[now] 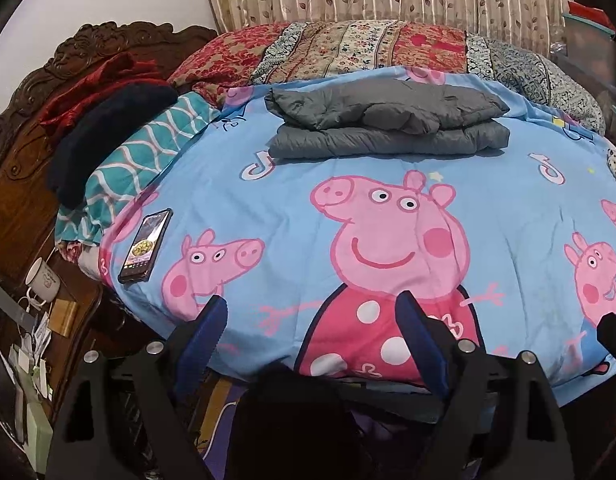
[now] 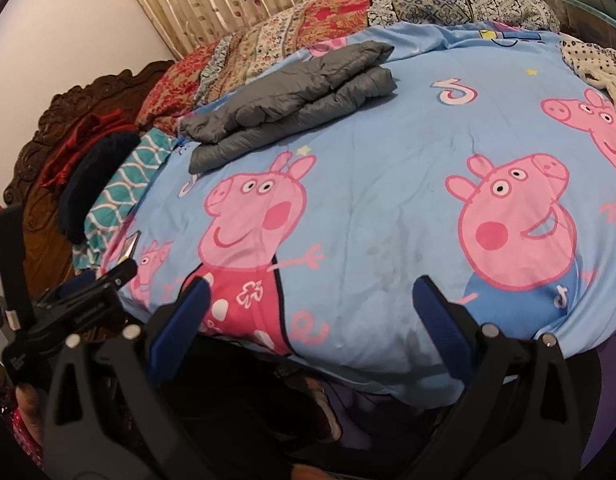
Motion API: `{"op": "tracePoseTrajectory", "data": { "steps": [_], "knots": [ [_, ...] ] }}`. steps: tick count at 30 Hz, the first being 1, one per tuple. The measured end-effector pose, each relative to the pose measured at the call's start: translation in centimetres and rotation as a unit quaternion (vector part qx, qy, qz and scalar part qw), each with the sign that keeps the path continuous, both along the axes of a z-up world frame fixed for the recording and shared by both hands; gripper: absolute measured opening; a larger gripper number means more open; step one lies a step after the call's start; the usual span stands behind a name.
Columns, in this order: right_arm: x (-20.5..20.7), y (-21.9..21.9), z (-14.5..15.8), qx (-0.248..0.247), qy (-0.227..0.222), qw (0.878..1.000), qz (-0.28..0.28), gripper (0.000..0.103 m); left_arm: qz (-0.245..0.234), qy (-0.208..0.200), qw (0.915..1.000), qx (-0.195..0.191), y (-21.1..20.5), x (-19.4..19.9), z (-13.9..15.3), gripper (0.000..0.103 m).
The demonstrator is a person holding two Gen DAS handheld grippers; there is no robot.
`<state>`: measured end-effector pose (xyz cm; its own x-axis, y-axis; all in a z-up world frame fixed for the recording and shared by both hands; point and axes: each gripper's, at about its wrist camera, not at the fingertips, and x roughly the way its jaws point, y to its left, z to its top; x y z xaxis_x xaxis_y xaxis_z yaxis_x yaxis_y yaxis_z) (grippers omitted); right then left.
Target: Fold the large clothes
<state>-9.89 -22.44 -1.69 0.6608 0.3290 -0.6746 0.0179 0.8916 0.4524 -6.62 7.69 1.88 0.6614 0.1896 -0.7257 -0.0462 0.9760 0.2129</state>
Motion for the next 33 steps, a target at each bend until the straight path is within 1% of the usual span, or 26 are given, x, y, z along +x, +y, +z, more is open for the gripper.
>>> {"op": "tracePoseTrajectory", "data": {
  "steps": [16, 33],
  "knots": [
    [0.2, 0.0, -0.7, 0.011, 0.009, 1.0, 0.001, 0.096, 0.009, 0.009, 0.9999, 0.011, 0.4, 0.3, -0.6, 0.102],
    [0.2, 0.6, -1.5, 0.016, 0.018, 1.0, 0.002, 0.096, 0.011, 0.023, 0.9996, 0.014, 0.4, 0.3, -1.5, 0.102]
  ]
}}
